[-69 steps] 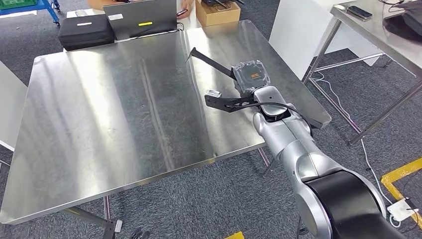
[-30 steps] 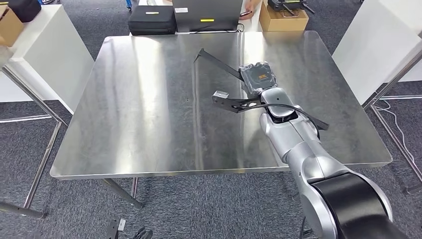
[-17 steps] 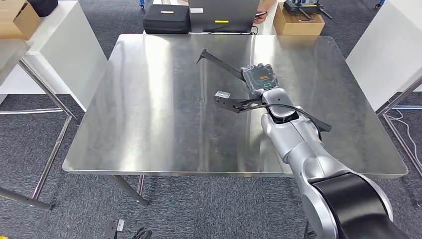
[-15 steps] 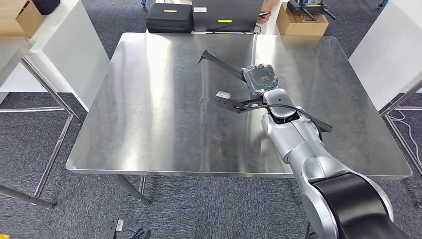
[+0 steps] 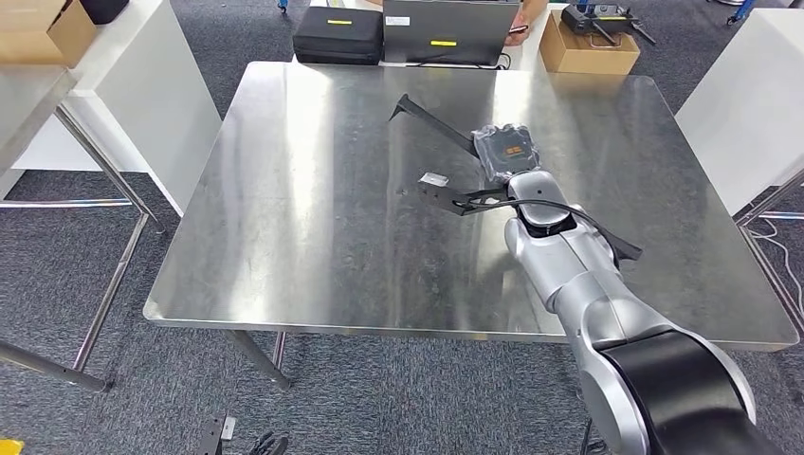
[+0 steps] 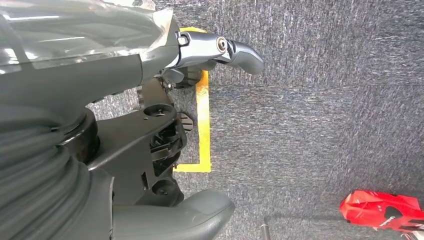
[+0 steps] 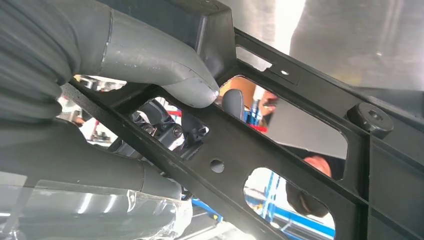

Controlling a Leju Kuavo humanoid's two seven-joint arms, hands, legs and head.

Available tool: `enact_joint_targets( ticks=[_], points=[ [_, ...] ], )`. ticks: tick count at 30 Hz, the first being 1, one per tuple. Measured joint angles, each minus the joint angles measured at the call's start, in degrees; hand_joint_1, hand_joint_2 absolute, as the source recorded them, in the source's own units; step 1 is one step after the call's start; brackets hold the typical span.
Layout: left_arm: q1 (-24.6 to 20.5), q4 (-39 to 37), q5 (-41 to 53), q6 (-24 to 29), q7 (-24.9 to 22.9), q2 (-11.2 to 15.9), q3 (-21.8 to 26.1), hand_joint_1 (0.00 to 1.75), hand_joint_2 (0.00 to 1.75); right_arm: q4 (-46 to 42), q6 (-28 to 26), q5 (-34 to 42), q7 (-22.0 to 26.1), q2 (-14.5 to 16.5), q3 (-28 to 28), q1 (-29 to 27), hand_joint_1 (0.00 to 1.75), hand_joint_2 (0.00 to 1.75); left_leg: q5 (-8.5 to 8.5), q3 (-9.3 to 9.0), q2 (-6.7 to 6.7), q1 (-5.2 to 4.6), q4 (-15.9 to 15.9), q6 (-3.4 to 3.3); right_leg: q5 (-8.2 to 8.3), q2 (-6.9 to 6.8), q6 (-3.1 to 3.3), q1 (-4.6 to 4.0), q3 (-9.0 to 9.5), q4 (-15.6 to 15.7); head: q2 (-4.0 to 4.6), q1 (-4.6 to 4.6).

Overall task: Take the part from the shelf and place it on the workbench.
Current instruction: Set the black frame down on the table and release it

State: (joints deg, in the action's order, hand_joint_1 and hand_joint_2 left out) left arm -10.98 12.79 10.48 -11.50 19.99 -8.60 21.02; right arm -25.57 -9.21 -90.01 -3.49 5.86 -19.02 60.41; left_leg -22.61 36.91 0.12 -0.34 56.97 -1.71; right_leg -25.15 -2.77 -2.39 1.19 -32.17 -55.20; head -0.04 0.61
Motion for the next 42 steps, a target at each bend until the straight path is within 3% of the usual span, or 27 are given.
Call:
enact_joint_targets(
  ticks=[13, 15, 17, 19, 25, 37, 42],
  points=[
    [-0.07, 0.21, 4.19, 3.79, 5.0, -0.13, -0.33, 0.0, 1.75, 2.1, 0.08, 0.0, -1.98, -1.88, -3.12, -1.83, 1.75, 1.75, 0.04, -0.02, 0.02, 0.23, 0.0, -0.03, -0.02, 0.02, -0.16, -0.17, -0.06, -0.08, 0.0, 0.02],
    [-0.08, 0.29, 4.69, 4.62, 5.03, -0.23, -0.66, 0.0, 1.75, 2.84, 0.03, 0.0, -2.26, -2.4, -4.32, -2.63, 0.87, 0.87, 0.04, -0.02, 0.03, 0.31, 0.0, -0.03, -0.02, 0.03, -0.16, -0.27, -0.06, -0.1, 0.0, 0.02],
    [-0.08, 0.31, 4.66, 5.1, 4.18, -0.27, -0.85, 0.0, 0.87, 3.69, 0.02, 0.0, -2.73, -2.82, -5.68, -3.2, 0.0, 0.0, 0.04, -0.02, 0.03, 0.36, 0.0, -0.03, -0.03, 0.04, -0.15, -0.32, -0.06, -0.11, 0.0, 0.02],
    [-0.07, 0.31, 4.57, 5.42, 2.91, -0.23, -0.83, 0.0, 0.0, 4.25, -0.04, -0.01, -2.94, -2.95, -6.29, -3.57, 0.0, 0.0, 0.04, -0.02, 0.03, 0.36, 0.0, -0.03, -0.03, 0.03, -0.14, -0.32, -0.06, -0.11, 0.0, 0.02],
    [0.1, 0.31, 3.19, 2.04, 1.28, 0.07, 0.26, 0.0, 0.0, 5.27, -0.56, 0.54, -2.83, -3.03, -6.5, -4.52, 0.0, 0.0, 0.04, -0.02, 0.03, 0.36, 0.0, -0.03, -0.03, 0.04, -0.14, -0.32, -0.05, -0.11, 0.0, 0.0],
    [0.33, 0.31, 3.89, 2.36, -0.58, 0.45, 0.89, 0.0, 0.0, 5.54, -0.78, 3.19, -1.4, -3.18, -3.42, -5.36, 0.0, 0.0, 0.04, -0.02, 0.03, 0.36, 0.0, -0.03, -0.03, 0.03, -0.14, -0.32, -0.04, -0.11, 0.0, 0.01],
    [0.34, 0.31, 4.46, 1.69, -1.78, 0.44, 0.91, 0.0, 0.0, 5.61, 4.06, 8.56, 3.84, -2.73, -0.08, -5.53, 0.0, 0.0, 0.04, -0.02, 0.02, 0.36, -0.01, -0.03, -0.03, 0.03, -0.14, -0.33, -0.03, -0.12, 0.0, 0.01]
  ],
)
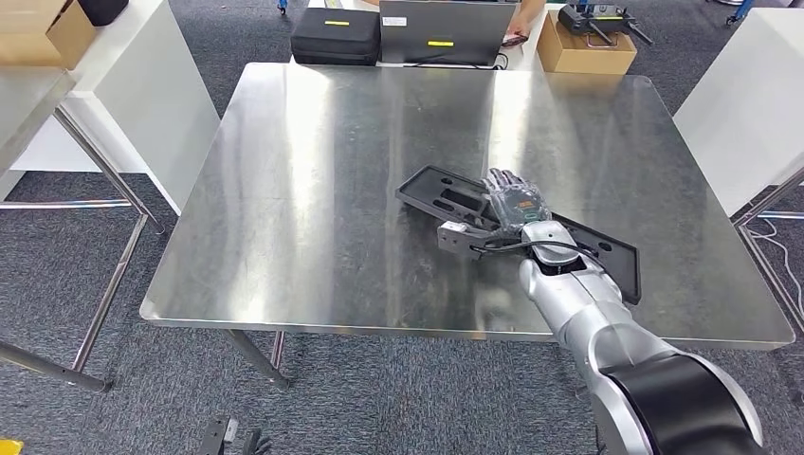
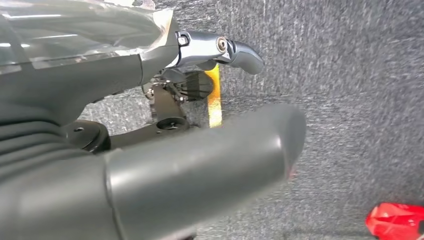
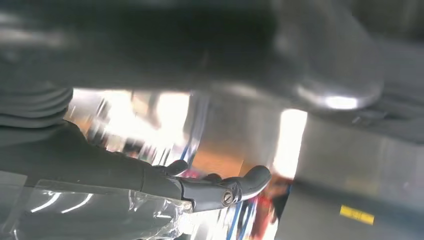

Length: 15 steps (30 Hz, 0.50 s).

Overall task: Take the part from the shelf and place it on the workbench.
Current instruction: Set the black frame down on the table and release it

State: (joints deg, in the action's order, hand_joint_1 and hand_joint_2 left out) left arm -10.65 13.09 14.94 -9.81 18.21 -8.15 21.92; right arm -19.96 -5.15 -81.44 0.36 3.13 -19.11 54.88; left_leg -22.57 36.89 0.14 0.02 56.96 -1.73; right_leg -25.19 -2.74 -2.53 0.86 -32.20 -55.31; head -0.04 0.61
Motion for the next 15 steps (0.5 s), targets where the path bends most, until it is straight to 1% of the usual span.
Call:
enact_joint_targets(
  ticks=[3, 5, 7, 9, 10, 12, 13, 15],
  points=[
    [0.02, 0.0, 0.11, -0.49, -0.46, -0.01, 0.15, 0.0, 0.0, -0.12, 2.55, 5.18, 6.56, 0.91, 3.89, -0.07, 0.0, 0.0, 0.0, 0.0, 0.01, 0.0, 0.0, 0.0, 0.0, 0.01, 0.0, -0.02, 0.0, -0.01, 0.0, 0.01],
    [0.09, 0.0, 0.1, -0.8, -0.64, -0.02, 0.49, 0.0, 0.0, -0.66, 3.29, 7.37, 11.06, 1.78, 6.17, -0.15, 0.0, 0.0, 0.0, 0.0, 0.01, 0.01, 0.0, 0.0, 0.0, 0.01, 0.0, -0.04, 0.0, -0.01, 0.0, 0.01],
    [0.31, 0.0, 0.09, -0.97, -0.65, -0.02, 0.87, 0.0, 0.0, -2.18, 2.93, 9.01, 15.09, 2.6, 7.66, -0.64, 0.0, 0.0, 0.0, 0.0, 0.01, 0.03, 0.0, 0.0, -0.01, 0.0, 0.01, -0.05, -0.01, -0.01, 0.0, 0.01],
    [0.7, 0.0, 0.06, -0.97, -0.21, -0.05, 1.24, 0.0, 0.0, -5.71, 0.61, 12.16, 18.89, 3.3, 8.54, -2.47, 0.0, 0.0, 0.0, -0.01, 0.0, 0.07, 0.0, 0.0, -0.02, -0.02, 0.02, -0.08, 0.01, -0.01, 0.0, 0.01],
    [0.95, 0.0, 0.1, -0.95, 0.23, -0.1, 1.41, 0.0, 0.0, -9.61, -1.0, 15.19, 20.8, 3.63, 9.03, -4.56, 0.0, 0.0, 0.0, -0.01, -0.01, 0.09, 0.0, 0.01, -0.03, -0.05, 0.03, -0.1, 0.01, -0.01, 0.0, 0.01],
    [1.44, 0.0, 0.44, -0.75, 1.3, -0.3, 1.71, 0.0, 0.0, -20.76, -4.04, 22.75, 23.68, 4.31, 10.04, -10.78, 0.0, 0.0, -0.02, -0.02, -0.09, 0.12, 0.0, 0.02, -0.12, -0.15, -0.04, -0.11, 0.04, 0.0, 0.0, 0.01],
    [1.67, 0.0, 0.72, -0.58, 1.86, -0.43, 1.82, 0.0, 0.0, -27.8, -5.04, 26.69, 24.44, 4.61, 10.42, -14.48, 0.0, 0.0, -0.04, -0.01, -0.14, 0.13, 0.0, 0.04, -0.16, -0.2, -0.07, -0.11, 0.04, 0.01, 0.0, 0.01],
    [2.03, 0.0, 1.16, -0.22, 2.62, -0.71, 2.08, 0.0, 0.0, -39.82, -5.88, 31.51, 24.75, 4.9, 10.69, -21.11, 0.0, 0.0, -0.09, 0.02, -0.23, 0.11, 0.0, 0.06, -0.21, -0.26, -0.11, -0.1, 0.05, 0.02, 0.0, 0.02]
  ],
)
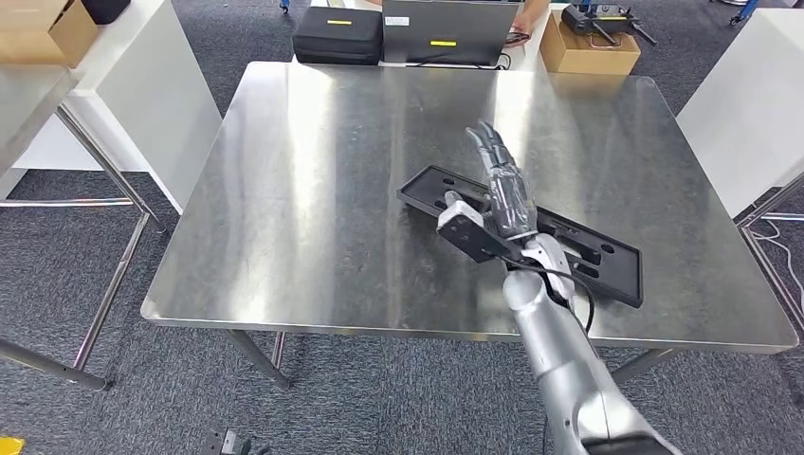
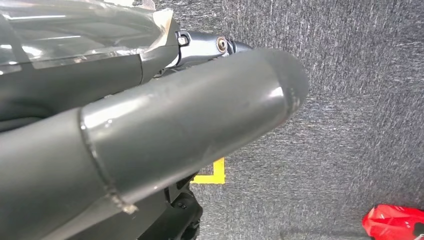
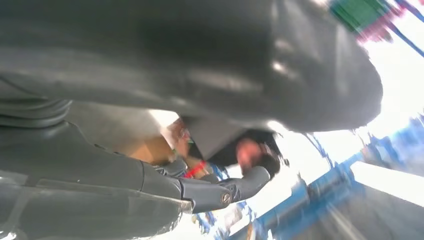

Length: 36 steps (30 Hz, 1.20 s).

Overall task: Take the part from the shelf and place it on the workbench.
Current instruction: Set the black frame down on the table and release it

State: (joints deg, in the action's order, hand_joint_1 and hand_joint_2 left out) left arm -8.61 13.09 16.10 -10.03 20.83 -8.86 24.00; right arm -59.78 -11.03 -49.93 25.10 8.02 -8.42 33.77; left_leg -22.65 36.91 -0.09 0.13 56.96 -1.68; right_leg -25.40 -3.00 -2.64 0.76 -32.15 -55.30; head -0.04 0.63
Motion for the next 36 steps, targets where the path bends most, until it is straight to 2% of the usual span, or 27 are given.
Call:
enact_joint_targets(
  ticks=[3, 7, 13, 23, 25, 28, 32, 36],
  points=[
    [0.24, 0.0, 0.21, 0.2, 0.32, -0.26, 0.3, 0.0, 0.0, -12.05, 0.02, 1.99, -0.34, -0.09, 0.04, -6.21, 0.0, 0.0, -0.12, 0.02, 0.04, -0.03, -0.01, 0.02, -0.01, 0.07, 0.01, 0.0, -0.04, 0.0, 0.0, 0.0],
    [0.27, 0.0, 0.33, 0.21, 0.33, -0.39, 0.38, 0.0, 0.0, -18.82, -0.04, 2.44, -0.5, -0.2, 0.07, -9.04, 0.0, 0.0, -0.15, -0.06, 0.22, -0.02, -0.01, 0.03, 0.0, 0.23, 0.0, 0.0, -0.07, 0.01, 0.0, -0.01],
    [0.28, 0.0, 0.34, 0.21, 0.33, -0.56, 0.4, 0.0, 0.0, -22.86, -0.06, 2.46, -0.51, -0.39, 0.09, -10.3, 0.0, 0.0, -0.07, -0.1, 0.22, 0.03, -0.01, -0.03, 0.03, 0.22, 0.01, 0.0, -0.03, 0.0, 0.0, -0.01],
    [0.28, 0.0, 0.42, 0.13, 0.53, -0.67, 0.41, 0.0, 0.0, -24.49, -0.88, 3.34, 0.17, -0.45, 0.1, -10.89, 0.0, 0.0, -0.07, -0.1, 0.22, 0.03, -0.01, -0.03, 0.02, 0.21, 0.01, 0.0, -0.05, 0.0, 0.0, -0.01],
    [0.28, 0.0, 0.57, -0.04, 1.09, -0.68, 0.42, 0.0, 0.0, -25.83, -3.1, 6.8, 2.56, -0.44, 0.12, -12.36, 0.0, 0.0, -0.1, -0.11, 0.18, 0.04, -0.01, -0.02, -0.06, 0.14, 0.05, 0.02, -0.26, 0.01, 0.0, -0.01],
    [0.55, 0.0, 0.63, -0.28, 2.05, -0.67, 0.7, 0.0, 0.0, -31.57, -5.34, 16.21, 8.53, -0.42, 0.06, -19.09, 0.0, 0.0, -0.23, -0.13, -0.03, 0.04, -0.01, 0.03, -0.28, -0.03, 0.07, 0.05, -0.23, 0.02, 0.0, -0.03],
    [1.57, 0.0, -0.18, 0.35, 3.28, -0.58, 1.82, 0.0, 0.0, -37.65, -1.75, 25.98, 13.83, -0.56, -1.05, -29.56, 0.0, 0.0, -0.31, -0.13, -0.01, 0.0, -0.01, 0.06, -0.28, 0.03, 0.01, -0.01, 0.16, 0.01, 0.0, 0.01],
    [2.55, -0.01, -2.54, 1.39, 3.9, -0.59, 3.55, 0.0, 0.0, -39.43, 3.28, 35.2, 14.05, -0.73, -2.37, -35.21, 0.0, 0.0, -0.55, -0.18, -0.01, -0.04, 0.0, 0.09, -0.37, 0.05, -0.05, 0.12, 0.15, 0.04, 0.0, -0.01]
  ],
)
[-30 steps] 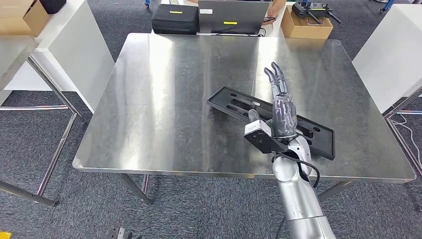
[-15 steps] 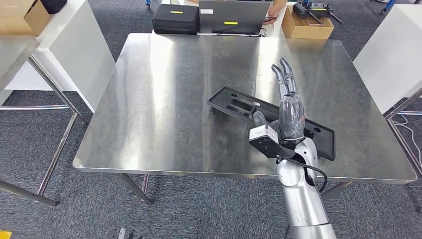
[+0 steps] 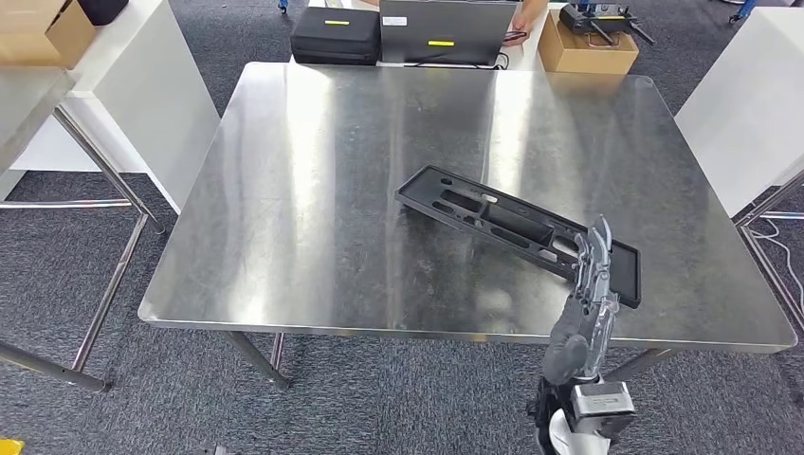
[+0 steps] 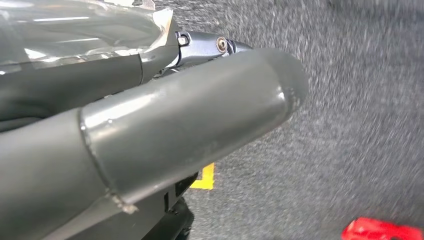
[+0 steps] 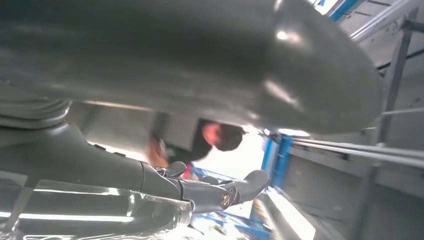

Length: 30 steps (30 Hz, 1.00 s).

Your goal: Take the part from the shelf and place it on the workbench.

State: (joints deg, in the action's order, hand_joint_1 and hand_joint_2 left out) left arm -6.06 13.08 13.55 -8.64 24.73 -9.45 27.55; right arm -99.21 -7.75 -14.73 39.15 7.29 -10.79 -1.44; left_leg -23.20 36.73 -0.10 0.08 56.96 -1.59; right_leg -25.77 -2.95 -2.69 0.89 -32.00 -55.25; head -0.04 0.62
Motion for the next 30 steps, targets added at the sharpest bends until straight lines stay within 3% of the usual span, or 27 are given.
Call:
enact_joint_targets(
  ticks=[4, 9, 14, 16, 19, 20, 21, 22, 23, 25, 26, 28, 30],
  points=[
    [1.03, -0.27, -7.4, -0.03, -1.34, -0.53, 5.05, 0.0, 0.0, 3.95, 8.15, 4.21, -0.07, 0.66, -2.09, -0.95, 0.0, 0.0, -0.19, -0.16, 0.22, -0.09, 0.02, -0.01, -0.04, 0.11, -0.07, 0.18, 0.09, 0.01, 0.0, 0.01],
    [2.13, -0.32, -8.51, 0.25, -1.39, -1.33, 9.12, 0.0, 0.0, 10.5, 6.16, 4.38, 0.08, 2.39, -5.76, 0.39, 0.0, 0.0, -0.34, -0.24, 0.18, -0.36, 0.21, -0.42, -0.14, 0.02, -0.31, 0.54, 0.25, 0.03, 0.0, 0.01],
    [2.32, -0.37, -8.71, 0.15, -1.52, -1.6, 10.99, 0.0, 0.0, 12.73, 6.2, 4.38, 0.09, 2.8, -6.76, 0.84, 0.0, 0.0, -0.02, -0.56, -0.08, -0.49, -0.08, -1.5, -0.54, 0.22, -1.02, 0.71, 0.59, -0.4, 0.0, 0.02],
    [2.29, -0.38, -8.51, 0.5, -1.55, -1.75, 11.31, 0.0, 0.0, 13.27, 6.3, 4.0, 0.1, 2.92, -6.81, 0.92, 0.0, 0.0, 0.36, -0.78, -0.09, -0.15, -0.52, -1.93, -3.09, 1.29, -0.57, 0.78, -0.54, -3.64, 0.0, -0.1],
    [2.25, -0.39, -8.3, 0.75, -1.61, -1.96, 11.71, 0.0, 0.0, 14.29, 6.46, 3.8, 0.1, 2.9, -6.8, 0.96, 0.0, 0.0, 0.59, -0.62, -0.37, -0.12, -0.55, -2.19, -8.55, 2.43, 0.17, 0.71, -4.41, -14.05, 0.0, -0.25],
    [2.27, -0.4, -8.3, 0.7, -1.61, -2.02, 11.82, 0.0, 0.0, 14.67, 6.6, 3.78, 0.1, 2.87, -6.79, 0.95, 0.0, 0.0, 0.7, -0.49, -0.51, -0.17, -0.55, -2.19, -9.43, 2.55, 0.08, 0.64, -5.1, -16.4, 0.0, -0.23],
    [2.29, -0.44, -8.3, 0.65, -1.61, -2.05, 11.93, 0.0, 0.0, 15.03, 6.77, 3.72, 0.1, 2.89, -6.78, 0.95, 0.0, 0.0, 0.87, -0.31, -0.66, -0.21, -0.54, -2.13, -9.45, 2.63, -0.2, 0.57, -4.72, -16.67, 0.0, -0.24],
    [2.31, -0.46, -8.35, 0.52, -1.61, -2.1, 12.09, 0.0, 0.0, 15.36, 6.95, 3.57, 0.1, 2.91, -6.77, 0.98, 0.0, 0.0, 1.11, -0.1, -0.84, -0.22, -0.53, -1.98, -8.63, 2.66, -0.6, 0.56, -3.04, -14.4, 0.0, -0.23],
    [2.31, -0.49, -8.46, 0.34, -1.58, -2.15, 12.25, 0.0, 0.0, 15.62, 7.1, 3.4, 0.1, 2.97, -6.76, 1.03, 0.0, 0.0, 1.37, 0.11, -1.03, -0.18, -0.5, -1.73, -7.38, 2.7, -0.94, 0.61, -0.36, -10.18, 0.0, -0.23],
    [2.3, -0.49, -8.69, -0.07, -1.5, -2.22, 12.55, 0.0, 0.0, 16.0, 7.27, 3.03, 0.11, 3.16, -6.77, 1.21, 0.0, 0.0, 1.92, 0.37, -1.37, -0.15, -0.42, -1.04, -5.14, 2.99, -0.91, 0.48, 4.38, -2.53, 0.0, -0.2],
    [2.29, -0.49, -8.76, -0.18, -1.46, -2.24, 12.64, 0.0, 0.0, 16.13, 7.3, 2.95, 0.12, 3.26, -6.76, 1.33, 0.0, 0.0, 2.13, 0.4, -1.48, -0.17, -0.31, -0.69, -4.61, 3.2, -0.56, 0.34, 5.24, -0.79, 0.0, -0.2],
    [2.27, -0.49, -8.75, -0.24, -1.42, -2.28, 12.74, 0.0, 0.0, 16.33, 7.31, 2.87, 0.13, 3.42, -6.74, 1.49, 0.0, 0.0, 2.51, 0.4, -1.63, -0.12, -0.29, -0.04, -4.11, 3.48, 0.3, -0.12, 4.87, -0.6, 0.0, -0.2],
    [2.39, -0.5, -8.49, -0.05, -1.45, -2.27, 12.82, 0.0, 0.0, 16.49, 7.33, 2.83, 0.12, 3.56, -6.72, 1.6, 0.0, 0.0, 2.76, 0.74, -1.72, 0.14, -0.31, 0.67, -3.76, 3.33, 1.41, 0.06, 4.36, -0.5, 0.0, -0.25]
  ],
)
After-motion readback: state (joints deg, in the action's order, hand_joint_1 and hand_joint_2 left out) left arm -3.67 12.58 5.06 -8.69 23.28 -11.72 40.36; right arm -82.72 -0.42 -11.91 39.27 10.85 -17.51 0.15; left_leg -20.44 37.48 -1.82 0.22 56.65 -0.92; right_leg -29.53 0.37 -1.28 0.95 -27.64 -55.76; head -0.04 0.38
